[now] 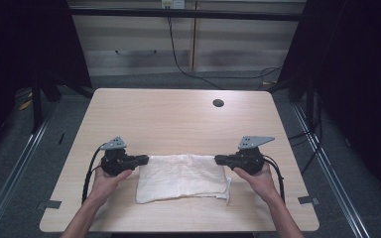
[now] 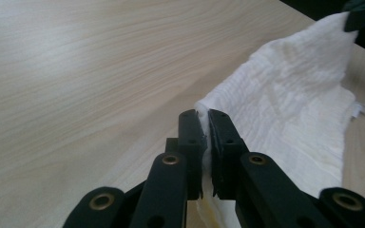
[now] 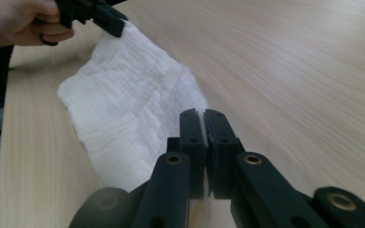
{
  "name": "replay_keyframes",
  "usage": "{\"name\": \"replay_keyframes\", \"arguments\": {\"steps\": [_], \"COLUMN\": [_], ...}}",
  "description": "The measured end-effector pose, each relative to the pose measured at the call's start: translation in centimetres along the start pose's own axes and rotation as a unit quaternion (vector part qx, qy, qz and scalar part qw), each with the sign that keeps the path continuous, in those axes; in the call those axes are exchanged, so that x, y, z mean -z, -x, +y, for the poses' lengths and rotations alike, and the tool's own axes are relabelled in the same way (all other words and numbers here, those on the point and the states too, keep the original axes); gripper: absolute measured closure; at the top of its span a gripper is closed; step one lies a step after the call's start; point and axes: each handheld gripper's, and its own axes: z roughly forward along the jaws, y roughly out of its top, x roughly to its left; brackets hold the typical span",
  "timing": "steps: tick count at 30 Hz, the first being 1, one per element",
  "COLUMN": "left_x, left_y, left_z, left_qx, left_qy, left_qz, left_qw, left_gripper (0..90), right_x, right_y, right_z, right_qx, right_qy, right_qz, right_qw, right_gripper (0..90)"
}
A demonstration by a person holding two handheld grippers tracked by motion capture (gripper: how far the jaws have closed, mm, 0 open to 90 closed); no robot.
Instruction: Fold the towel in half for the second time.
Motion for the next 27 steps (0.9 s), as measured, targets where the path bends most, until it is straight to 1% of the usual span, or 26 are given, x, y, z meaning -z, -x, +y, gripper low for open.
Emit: {"name": "replay_keyframes", "arguments": {"steps": [2, 4, 8, 11, 14, 17, 19, 20, 22, 25, 27], "left_x": [-0.2, -0.3, -0.6, -0.8, -0.9, -0.9, -0.9, -1.0, -1.1, -1.2, -1.2], "left_y": [-0.1, -0.1, -0.3, -0.4, -0.5, -0.4, -0.2, -0.2, 0.0, 0.3, 0.4], "left_z": [-0.1, -0.2, -0.4, -0.5, -0.6, -0.7, -0.6, -0.6, -0.6, -0.6, -0.6], "left_qx": [0.004, 0.006, 0.011, 0.015, 0.018, 0.016, 0.016, 0.014, 0.012, 0.005, 0.003], "left_qy": [-0.004, -0.006, -0.014, -0.018, -0.021, -0.021, -0.019, -0.019, -0.019, -0.021, -0.023], "left_qz": [0.007, 0.009, 0.019, 0.023, 0.027, 0.027, 0.027, 0.027, 0.026, 0.027, 0.026], "left_qw": [1.0000, 0.9999, 0.9997, 0.9994, 0.9993, 0.9993, 0.9993, 0.9994, 0.9994, 0.9994, 0.9994], "left_gripper": [84.8, 84.9, 85.0, 85.0, 85.1, 85.2, 85.3, 85.3, 85.3, 85.3, 85.3], "right_x": [0.2, 0.4, 0.5, 0.4, 0.1, -0.1, -0.2, -0.3, -0.5, -1.0, -1.5], "right_y": [-0.4, -0.8, -1.7, -2.7, -3.9, -5.0, -5.4, -5.7, -6.1, -6.4, -6.7], "right_z": [-0.2, -0.5, -1.2, -1.6, -2.0, -2.6, -3.0, -3.2, -3.7, -4.4, -4.8], "right_qx": [0.003, 0.009, 0.020, 0.024, 0.035, 0.039, 0.034, 0.035, 0.037, 0.027, 0.029], "right_qy": [0.003, -0.001, -0.007, -0.009, -0.024, -0.036, -0.038, -0.048, -0.063, -0.076, -0.092], "right_qz": [0.007, 0.008, 0.019, 0.036, 0.055, 0.069, 0.090, 0.100, 0.109, 0.123, 0.135], "right_qw": [1.0000, 0.9999, 0.9996, 0.9990, 0.9976, 0.9962, 0.9947, 0.9932, 0.9914, 0.9890, 0.9860], "right_gripper": [87.3, 87.2, 87.3, 87.3, 87.3, 87.3, 87.3, 87.3, 87.3, 87.1, 87.1]}}
